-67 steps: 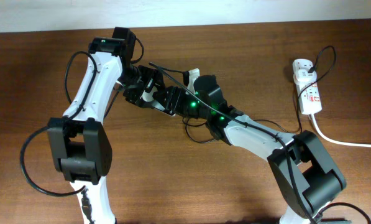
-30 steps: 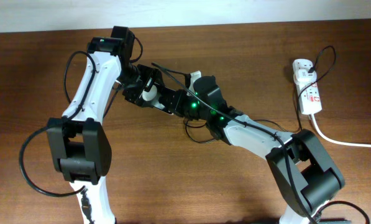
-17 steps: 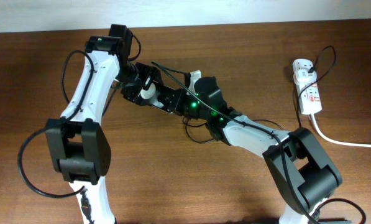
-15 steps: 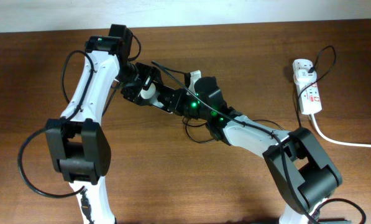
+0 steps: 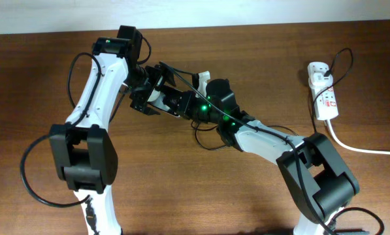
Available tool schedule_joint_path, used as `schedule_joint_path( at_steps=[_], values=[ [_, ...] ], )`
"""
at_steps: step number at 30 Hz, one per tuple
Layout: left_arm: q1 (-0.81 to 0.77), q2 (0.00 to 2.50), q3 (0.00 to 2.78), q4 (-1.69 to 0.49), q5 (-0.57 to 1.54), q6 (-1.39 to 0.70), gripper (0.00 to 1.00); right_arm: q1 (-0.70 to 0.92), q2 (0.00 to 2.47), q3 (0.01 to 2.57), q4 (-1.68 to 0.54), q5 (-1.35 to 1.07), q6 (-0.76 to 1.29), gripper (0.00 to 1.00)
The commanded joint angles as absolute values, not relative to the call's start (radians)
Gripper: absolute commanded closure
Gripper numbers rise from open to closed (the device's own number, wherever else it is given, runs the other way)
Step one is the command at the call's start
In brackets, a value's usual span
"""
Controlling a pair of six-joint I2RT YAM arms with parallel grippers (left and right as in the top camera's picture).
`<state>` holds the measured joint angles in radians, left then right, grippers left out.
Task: Plug charger to phone and switch on socket
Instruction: 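Open the left gripper and pull the phone away with the right gripper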
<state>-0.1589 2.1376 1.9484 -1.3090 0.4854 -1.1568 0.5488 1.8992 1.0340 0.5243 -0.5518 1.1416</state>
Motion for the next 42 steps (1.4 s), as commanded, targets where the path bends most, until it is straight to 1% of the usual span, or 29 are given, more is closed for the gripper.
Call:
schedule_joint_path(
  at_steps=[1, 2, 5, 8, 11, 14, 18, 23, 24, 26, 27, 28, 31, 37, 39, 42],
  values=[
    [-0.158, 2.137, 1.950, -1.311, 0.488, -1.158, 0.01, 0.551, 1.871, 1.055, 0.519, -0.575, 1.135, 0.96],
    [-0.155, 2.137, 1.950, -1.311, 0.488, -1.155, 0.01, 0.547, 1.871, 1.055, 0.504, -0.575, 1.135, 0.96],
    [-0.124, 2.137, 1.950, -1.291, 0.488, -0.968, 0.01, 0.523, 1.871, 1.055, 0.431, -0.580, 1.125, 0.96],
    [-0.081, 2.137, 1.950, -1.273, 0.489, -0.910, 0.01, 0.500, 1.871, 1.055, 0.409, -0.611, 1.082, 0.96],
    [-0.022, 2.137, 1.950, -1.272, 0.494, -0.762, 0.01, 0.456, 1.868, 1.055, 0.316, -0.647, 1.007, 0.96],
    [0.017, 2.137, 1.950, -1.271, 0.579, -0.532, 0.01, 0.415, 1.827, 1.055, 0.227, -0.670, 0.919, 0.96],
    [0.022, 2.137, 1.950, -1.248, 0.679, -0.360, 0.01, 0.363, 1.717, 1.055, 0.095, -0.671, 0.833, 0.96],
    [0.022, 2.137, 1.950, -1.223, 0.719, -0.342, 0.00, 0.268, 1.547, 1.048, -0.118, -0.680, 0.730, 0.96],
    [0.023, 2.137, 1.950, -1.223, 0.719, -0.342, 0.03, 0.245, 1.509, 1.039, -0.154, -0.690, 0.708, 0.96],
    [0.022, 2.137, 1.950, -1.223, 0.719, -0.342, 0.04, 0.210, 1.452, 1.021, -0.207, -0.712, 0.683, 0.96],
    [0.022, 2.137, 1.950, -1.223, 0.719, -0.342, 0.04, 0.186, 1.420, 1.011, -0.242, -0.716, 0.677, 0.96],
    [0.022, 2.137, 1.950, -1.223, 0.719, -0.342, 0.01, 0.160, 1.385, 0.995, -0.260, -0.735, 0.661, 0.96],
    [0.022, 2.137, 1.950, -1.211, 0.718, -0.342, 0.01, 0.077, 1.263, 0.907, -0.274, -0.776, 0.662, 0.96],
    [0.007, 2.137, 1.950, -1.211, 0.720, -0.342, 0.01, -0.050, 1.103, 0.719, -0.253, -0.836, 0.698, 0.96],
    [-0.015, 2.137, 1.950, -1.202, 0.728, -0.332, 0.01, -0.081, 1.070, 0.671, -0.223, -0.847, 0.745, 0.96],
    [-0.048, 2.137, 1.950, -1.145, 0.838, -0.274, 0.01, -0.086, 1.062, 0.636, -0.141, -0.849, 0.868, 0.96]
  ],
)
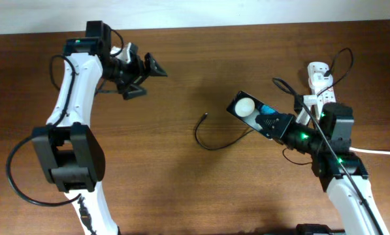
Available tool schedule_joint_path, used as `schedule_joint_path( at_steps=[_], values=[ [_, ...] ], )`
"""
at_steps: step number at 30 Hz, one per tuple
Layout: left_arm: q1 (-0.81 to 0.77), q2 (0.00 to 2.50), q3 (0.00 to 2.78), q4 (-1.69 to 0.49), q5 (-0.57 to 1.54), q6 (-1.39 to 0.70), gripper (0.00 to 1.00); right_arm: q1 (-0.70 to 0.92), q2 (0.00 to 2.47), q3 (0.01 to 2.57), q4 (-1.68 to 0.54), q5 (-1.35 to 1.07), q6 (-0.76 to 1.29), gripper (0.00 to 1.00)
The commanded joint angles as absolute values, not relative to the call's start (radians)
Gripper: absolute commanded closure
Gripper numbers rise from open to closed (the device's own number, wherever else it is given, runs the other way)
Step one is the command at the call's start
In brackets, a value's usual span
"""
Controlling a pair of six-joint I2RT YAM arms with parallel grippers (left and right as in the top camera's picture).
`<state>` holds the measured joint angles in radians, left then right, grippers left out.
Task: Plug charger to phone and switch on socket
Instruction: 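Open the left gripper and pull the phone away with the right gripper, then raise the phone with the right gripper and bring the left gripper to its bottom edge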
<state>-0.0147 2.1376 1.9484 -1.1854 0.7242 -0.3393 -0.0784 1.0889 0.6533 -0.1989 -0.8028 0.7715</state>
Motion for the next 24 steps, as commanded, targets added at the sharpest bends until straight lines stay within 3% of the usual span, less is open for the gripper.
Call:
schedule_joint_path(
  at_steps=[1, 13, 24],
  values=[
    [-0.061, 2.137, 1.950, -1.119, 0.868, -0.274, 0.01, -0.086, 1.062, 0.626, -0.074, -0.849, 0.925, 0.96],
    [-0.141, 2.137, 1.950, -0.923, 1.186, -0.302, 0.01, -0.062, 1.063, 0.613, 0.391, -0.665, 1.384, 0.96],
    [-0.214, 2.137, 1.950, -0.728, 1.236, -0.541, 0.00, 0.260, 1.187, 0.613, 0.571, -0.193, 1.563, 0.96]
  ],
)
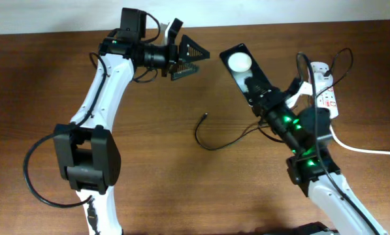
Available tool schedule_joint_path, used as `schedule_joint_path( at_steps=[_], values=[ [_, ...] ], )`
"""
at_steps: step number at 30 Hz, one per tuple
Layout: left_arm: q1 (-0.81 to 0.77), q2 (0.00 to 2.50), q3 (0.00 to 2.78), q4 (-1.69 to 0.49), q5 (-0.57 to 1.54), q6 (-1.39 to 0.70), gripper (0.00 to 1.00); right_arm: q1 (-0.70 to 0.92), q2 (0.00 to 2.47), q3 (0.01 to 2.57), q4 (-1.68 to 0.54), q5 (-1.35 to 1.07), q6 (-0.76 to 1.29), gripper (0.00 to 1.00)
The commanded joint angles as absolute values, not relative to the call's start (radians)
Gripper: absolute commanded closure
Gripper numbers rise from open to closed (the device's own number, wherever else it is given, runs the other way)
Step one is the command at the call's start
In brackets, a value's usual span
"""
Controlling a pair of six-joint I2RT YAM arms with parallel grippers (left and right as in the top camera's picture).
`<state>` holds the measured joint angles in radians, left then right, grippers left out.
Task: Plug charger to phone and switch on socket
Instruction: 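Raise the phone with the right gripper and bring the left gripper to its bottom edge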
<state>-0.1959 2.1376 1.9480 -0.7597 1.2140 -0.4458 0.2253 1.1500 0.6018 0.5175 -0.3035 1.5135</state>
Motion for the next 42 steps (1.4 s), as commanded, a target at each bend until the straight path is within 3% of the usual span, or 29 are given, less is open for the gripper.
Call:
schedule_joint_path(
  at_steps=[1, 9, 15, 22, 23, 28, 35, 42],
  values=[
    [-0.219, 2.137, 1.950, -0.713, 1.236, -0.563, 0.01, 0.274, 1.215, 0.613, 0.608, -0.190, 1.566, 0.96],
    [-0.250, 2.137, 1.950, -0.554, 1.234, -0.766, 0.00, 0.326, 1.361, 0.617, 0.765, -0.127, 1.641, 0.96],
    [-0.287, 2.137, 1.950, -0.482, 1.187, -0.849, 0.11, 0.387, 1.366, 0.627, 0.778, 0.039, 1.685, 0.96],
    [-0.334, 2.137, 1.950, -0.483, 1.152, -0.849, 0.16, 0.393, 1.366, 0.655, 0.778, 0.050, 1.684, 0.96],
    [-0.339, 2.137, 1.950, -0.484, 1.147, -0.849, 0.23, 0.393, 1.366, 0.655, 0.778, 0.050, 1.684, 0.96],
    [-0.360, 2.137, 1.950, -0.483, 1.093, -0.879, 0.33, 0.393, 1.366, 0.656, 0.775, 0.050, 1.684, 0.96],
    [-0.385, 2.137, 1.950, -0.483, 1.072, -0.887, 0.41, 0.419, 1.410, 0.681, 0.775, 0.052, 1.685, 0.96],
    [-0.385, 2.137, 1.950, -0.483, 1.047, -0.915, 0.61, 0.426, 1.415, 0.696, 0.775, 0.065, 1.685, 0.96]
  ],
)
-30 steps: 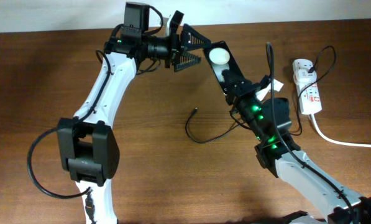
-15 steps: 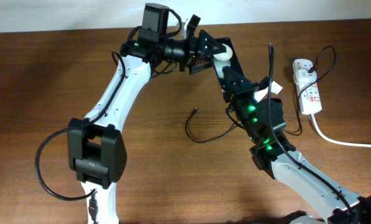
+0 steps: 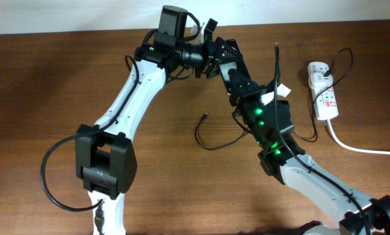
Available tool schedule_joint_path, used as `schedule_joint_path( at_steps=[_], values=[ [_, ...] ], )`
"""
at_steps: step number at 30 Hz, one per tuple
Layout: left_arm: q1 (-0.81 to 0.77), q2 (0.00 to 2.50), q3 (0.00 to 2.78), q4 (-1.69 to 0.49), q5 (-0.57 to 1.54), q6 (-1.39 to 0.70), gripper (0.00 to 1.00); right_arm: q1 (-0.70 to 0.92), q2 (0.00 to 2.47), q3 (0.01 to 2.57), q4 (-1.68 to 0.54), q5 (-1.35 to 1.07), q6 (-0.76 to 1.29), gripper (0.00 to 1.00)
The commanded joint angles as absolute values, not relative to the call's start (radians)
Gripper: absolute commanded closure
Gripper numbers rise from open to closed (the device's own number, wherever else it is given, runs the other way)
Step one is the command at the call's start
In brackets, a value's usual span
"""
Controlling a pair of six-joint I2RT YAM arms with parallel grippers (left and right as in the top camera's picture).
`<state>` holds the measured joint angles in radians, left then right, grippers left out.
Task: Plug charger to phone and switch on socket
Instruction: 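Raise the phone with the right gripper and bring the left gripper to its bottom edge, then close the left gripper on the phone and open the right gripper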
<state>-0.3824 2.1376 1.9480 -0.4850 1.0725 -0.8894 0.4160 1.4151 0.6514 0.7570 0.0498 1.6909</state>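
Observation:
My right gripper (image 3: 238, 73) is shut on the black phone (image 3: 228, 56) and holds it off the table at the top centre; little of the phone shows between the two arms. My left gripper (image 3: 215, 51) meets it from the left, its fingers spread either side of the phone's near end. The black charger cable (image 3: 211, 145) lies looped on the table, its free plug end (image 3: 204, 116) pointing up and left, below both grippers and held by neither. The white power strip (image 3: 323, 91) lies at the right edge, away from both grippers; its switch state is too small to read.
A white mains cord (image 3: 368, 149) runs from the power strip off the right edge. A thin black lead (image 3: 341, 62) arcs over the strip. The brown table (image 3: 38, 98) meets a white wall along the top.
My left gripper has moved right, from about the upper left of centre to the phone. My right arm has swung the phone left and slightly forward until it meets the left gripper.
Both grippers were bunched together left of centre with the phone between them. Then the right gripper held the phone alone on the right while the left stood far left. The two then closed in, and now they meet at the top centre. The cable has stayed where it lay.

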Motion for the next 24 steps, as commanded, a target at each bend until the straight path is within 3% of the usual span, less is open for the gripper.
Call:
schedule_joint_path(
  at_steps=[1, 18, 22, 24],
  values=[
    [-0.385, 2.137, 1.950, -0.482, 1.036, -0.931, 0.64, 0.426, 1.415, 0.696, 0.775, 0.065, 1.685, 0.96],
    [-0.384, 2.137, 1.950, -0.471, 0.945, -1.022, 0.98, 0.433, 1.415, 0.696, 0.774, 0.054, 1.684, 0.95],
    [-0.384, 2.137, 1.950, -0.471, 0.945, -1.039, 1.00, 0.432, 1.415, 0.696, 0.774, 0.054, 1.684, 0.86],
    [-0.384, 2.137, 1.950, -0.471, 0.945, -1.040, 1.00, 0.432, 1.415, 0.696, 0.774, 0.054, 1.684, 0.76]
  ],
)
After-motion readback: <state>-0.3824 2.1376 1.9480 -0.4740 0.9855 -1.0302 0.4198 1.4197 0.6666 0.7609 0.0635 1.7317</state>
